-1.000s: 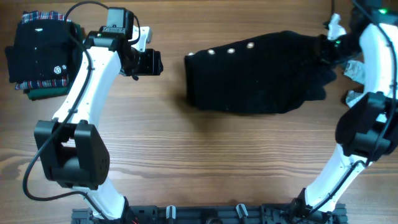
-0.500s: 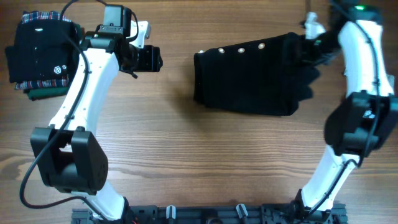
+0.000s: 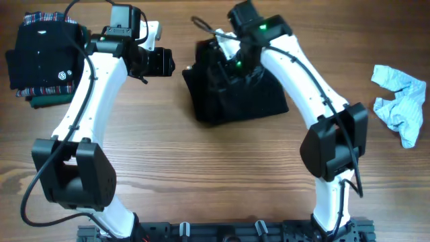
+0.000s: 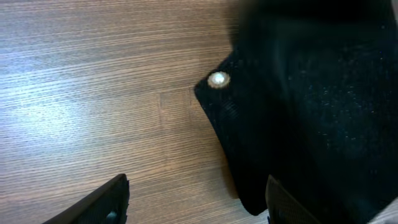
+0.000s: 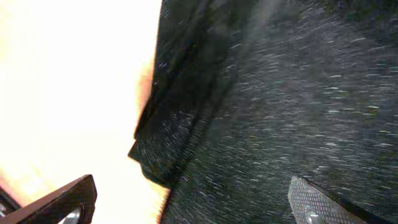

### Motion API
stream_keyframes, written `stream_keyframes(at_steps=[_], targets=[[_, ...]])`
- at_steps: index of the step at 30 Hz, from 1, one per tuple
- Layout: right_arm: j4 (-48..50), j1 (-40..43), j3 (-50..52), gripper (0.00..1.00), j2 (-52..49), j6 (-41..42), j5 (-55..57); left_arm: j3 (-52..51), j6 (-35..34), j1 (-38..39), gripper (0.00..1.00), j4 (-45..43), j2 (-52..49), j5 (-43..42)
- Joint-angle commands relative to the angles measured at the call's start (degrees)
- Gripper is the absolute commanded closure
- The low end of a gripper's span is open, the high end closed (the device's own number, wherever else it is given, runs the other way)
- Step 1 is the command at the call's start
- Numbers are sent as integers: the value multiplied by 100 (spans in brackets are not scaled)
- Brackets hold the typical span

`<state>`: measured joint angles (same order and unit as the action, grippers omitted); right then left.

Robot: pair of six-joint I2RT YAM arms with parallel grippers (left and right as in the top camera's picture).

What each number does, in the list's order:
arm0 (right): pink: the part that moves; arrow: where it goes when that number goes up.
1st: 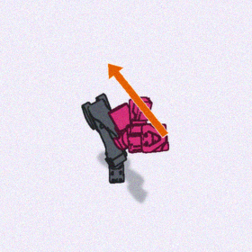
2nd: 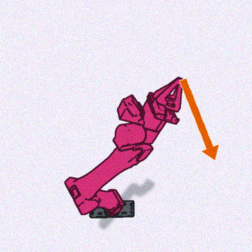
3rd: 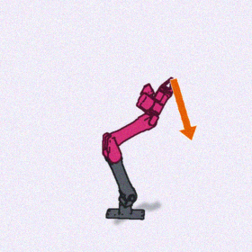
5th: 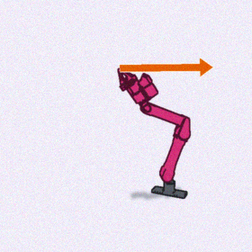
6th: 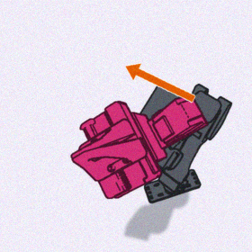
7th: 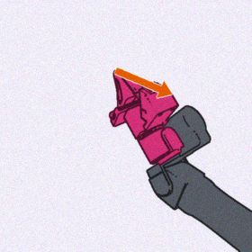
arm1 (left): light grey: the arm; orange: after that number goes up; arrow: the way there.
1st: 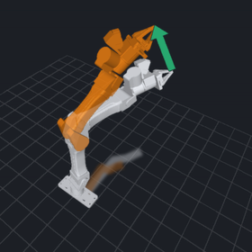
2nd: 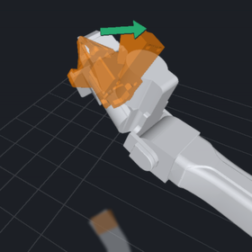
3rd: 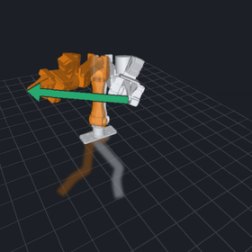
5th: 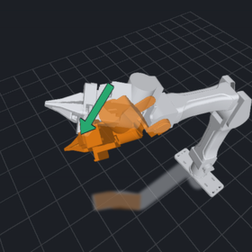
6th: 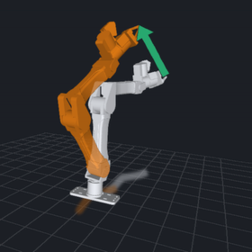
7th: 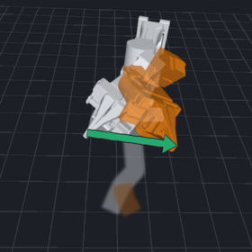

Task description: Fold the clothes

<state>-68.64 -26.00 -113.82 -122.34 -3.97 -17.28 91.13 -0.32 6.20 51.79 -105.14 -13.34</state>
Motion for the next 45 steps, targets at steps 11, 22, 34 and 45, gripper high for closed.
stream_keyframes(at_steps=[11,22,34,45], targets=[[-103,527,-195,0,155,229,37,50,-59,-127,30,-15,164,26],[-297,1906,-138,0,223,391,-249,-15,-55,249,27,9,-2,-225],[-234,2498,229,0,57,-184,-566,-15,-55,341,26,35,-326,-254],[-160,2887,929,0,48,-680,-872,-15,157,345,25,111,-363,-227]])
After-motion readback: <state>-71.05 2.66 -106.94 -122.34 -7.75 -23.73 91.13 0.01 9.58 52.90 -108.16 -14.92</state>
